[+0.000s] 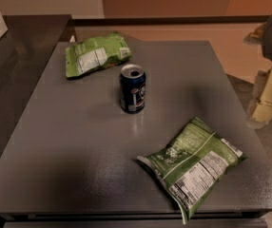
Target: Move pepsi can near green rice chip bag
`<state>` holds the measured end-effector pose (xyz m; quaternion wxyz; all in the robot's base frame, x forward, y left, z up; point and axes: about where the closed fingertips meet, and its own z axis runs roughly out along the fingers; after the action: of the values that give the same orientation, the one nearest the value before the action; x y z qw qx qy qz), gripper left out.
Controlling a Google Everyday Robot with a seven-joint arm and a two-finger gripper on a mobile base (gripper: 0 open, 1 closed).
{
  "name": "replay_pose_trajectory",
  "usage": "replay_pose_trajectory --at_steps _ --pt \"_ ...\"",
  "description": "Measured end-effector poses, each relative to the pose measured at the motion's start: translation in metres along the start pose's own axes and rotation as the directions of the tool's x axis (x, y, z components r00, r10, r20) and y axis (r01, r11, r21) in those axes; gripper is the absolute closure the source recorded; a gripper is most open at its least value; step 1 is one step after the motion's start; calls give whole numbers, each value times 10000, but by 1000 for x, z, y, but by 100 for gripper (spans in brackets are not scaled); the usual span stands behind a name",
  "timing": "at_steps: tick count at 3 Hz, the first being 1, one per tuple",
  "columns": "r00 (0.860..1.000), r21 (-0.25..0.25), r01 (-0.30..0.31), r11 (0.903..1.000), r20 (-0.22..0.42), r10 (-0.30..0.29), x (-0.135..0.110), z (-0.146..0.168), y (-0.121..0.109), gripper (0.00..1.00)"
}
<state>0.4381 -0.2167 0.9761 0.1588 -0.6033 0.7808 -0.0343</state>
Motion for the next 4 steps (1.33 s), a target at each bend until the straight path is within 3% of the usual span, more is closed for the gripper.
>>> replay_pose_trajectory --at_steps 1,2,3,4 --pt "10000 29 -12 10000 13 12 0 -1 0 0" --pt "9987 -3 -229 9997 466 229 -20 8 -8 0" --pt "9926 35 -458 9989 1125 451 -52 26 -20 0" --pt "9780 122 -928 9956 1887 889 -82 42 -35 0"
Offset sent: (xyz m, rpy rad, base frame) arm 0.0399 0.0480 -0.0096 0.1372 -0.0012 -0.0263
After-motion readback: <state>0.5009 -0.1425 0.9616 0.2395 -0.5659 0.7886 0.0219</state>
